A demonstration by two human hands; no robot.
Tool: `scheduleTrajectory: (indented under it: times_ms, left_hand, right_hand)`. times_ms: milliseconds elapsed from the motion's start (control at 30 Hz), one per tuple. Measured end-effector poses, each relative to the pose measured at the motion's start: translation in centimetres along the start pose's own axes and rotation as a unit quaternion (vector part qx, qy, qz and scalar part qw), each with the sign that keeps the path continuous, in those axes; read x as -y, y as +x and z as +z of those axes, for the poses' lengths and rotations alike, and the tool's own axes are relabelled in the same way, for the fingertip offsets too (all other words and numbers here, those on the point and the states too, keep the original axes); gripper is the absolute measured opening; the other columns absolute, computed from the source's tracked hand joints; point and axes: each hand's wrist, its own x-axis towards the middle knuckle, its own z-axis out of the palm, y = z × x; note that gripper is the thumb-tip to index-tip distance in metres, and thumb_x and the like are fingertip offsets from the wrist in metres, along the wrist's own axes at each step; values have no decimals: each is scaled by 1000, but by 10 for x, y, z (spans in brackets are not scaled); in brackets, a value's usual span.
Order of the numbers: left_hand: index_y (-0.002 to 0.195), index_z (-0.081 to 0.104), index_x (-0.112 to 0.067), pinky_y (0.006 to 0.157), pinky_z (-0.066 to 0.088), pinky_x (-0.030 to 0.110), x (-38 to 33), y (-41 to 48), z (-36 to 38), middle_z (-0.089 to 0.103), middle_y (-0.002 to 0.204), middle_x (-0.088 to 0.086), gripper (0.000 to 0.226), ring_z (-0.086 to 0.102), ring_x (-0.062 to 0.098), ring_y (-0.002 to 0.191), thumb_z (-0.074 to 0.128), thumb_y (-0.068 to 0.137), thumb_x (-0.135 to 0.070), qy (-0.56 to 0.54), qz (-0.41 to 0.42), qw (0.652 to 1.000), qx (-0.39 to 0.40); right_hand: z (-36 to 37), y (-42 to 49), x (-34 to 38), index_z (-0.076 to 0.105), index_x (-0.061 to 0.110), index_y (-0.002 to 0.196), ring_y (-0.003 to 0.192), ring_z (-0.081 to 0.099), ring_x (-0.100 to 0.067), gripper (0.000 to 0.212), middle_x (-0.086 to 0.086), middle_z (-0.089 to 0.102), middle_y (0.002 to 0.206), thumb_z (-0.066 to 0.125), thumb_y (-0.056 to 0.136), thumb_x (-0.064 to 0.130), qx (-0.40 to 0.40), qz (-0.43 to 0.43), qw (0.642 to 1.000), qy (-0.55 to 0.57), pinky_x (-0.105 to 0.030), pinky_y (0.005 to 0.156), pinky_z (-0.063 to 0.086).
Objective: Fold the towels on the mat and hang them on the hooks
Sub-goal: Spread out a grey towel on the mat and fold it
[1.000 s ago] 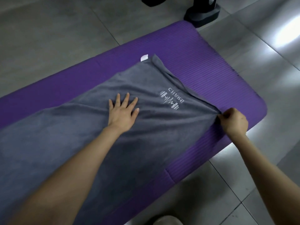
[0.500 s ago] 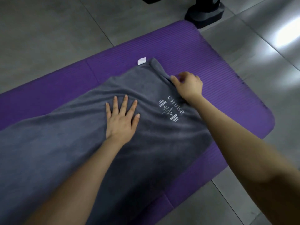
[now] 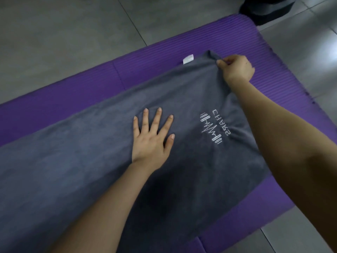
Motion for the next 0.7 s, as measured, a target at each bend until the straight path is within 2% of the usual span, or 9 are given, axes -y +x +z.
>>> scheduleTrajectory:
  times_ms: [100,233,367,433,467,533,600,633,700]
  left_hand:
    - [145,27,-28,112,13,60,1,1,-1,25,153,6,55,14,38,142,19,95,-49,6,3,1000,7]
    - [145,26,-29,113,9,60,2,3,-3,23,154,7,57,12,38,142,17,93,-50,5,-4,999,33]
    - [148,6,-33,112,-8,56,1,6,-9,1,158,3,62,-8,35,143,3,90,-55,9,-12,996,90]
    - [147,-3,-36,113,-12,53,2,11,-15,-11,157,0,57,-17,31,142,8,94,-55,3,-11,992,128]
    - [148,1,-36,114,-9,51,3,12,-21,-9,157,-1,57,-15,30,143,15,96,-54,-15,-14,990,141]
    - [146,25,-28,116,7,43,4,9,-33,16,156,4,55,9,29,144,27,95,-48,-92,-34,990,98]
    - [130,53,-14,106,28,35,3,-7,-47,50,137,12,52,44,31,127,37,87,-39,-192,-75,978,-16]
    - [120,61,-10,100,34,33,3,-17,-54,60,124,14,45,54,32,115,42,86,-33,-226,-92,968,-57]
    - [107,67,-8,92,42,33,5,-41,-63,66,109,13,24,61,28,100,53,89,-17,-303,-123,942,-67]
  right_hand:
    - [5,6,-6,66,27,109,115,52,-28,35,-3,65,115,56,86,51,11,-20,999,-31,-37,101,30]
    - [-19,-15,-41,63,20,113,112,54,-33,46,-9,64,115,49,87,56,-26,-39,998,-51,-42,94,39]
    - [-62,-81,-117,65,17,107,104,58,-36,51,-13,66,105,48,85,60,-13,-2,994,-111,-44,88,46]
    - [-79,-118,-145,65,18,104,102,60,-34,47,-11,67,102,53,84,58,12,24,993,-117,-40,83,46]
    - [-85,-134,-154,64,18,103,102,59,-33,42,-11,66,103,57,84,55,26,30,993,-114,-39,82,45]
    - [-94,-155,-165,63,16,104,103,58,-33,35,-12,65,104,63,84,44,49,36,992,-107,-38,80,44]
    - [-101,-164,-168,64,11,102,104,58,-35,28,-15,67,102,65,85,33,62,56,992,-96,-38,80,44]
    - [-105,-166,-166,65,8,99,103,58,-37,26,-18,67,101,65,85,31,67,62,992,-89,-39,80,44]
    - [-114,-172,-152,65,7,93,99,59,-38,25,-19,68,96,63,86,30,57,51,994,-78,-39,80,43]
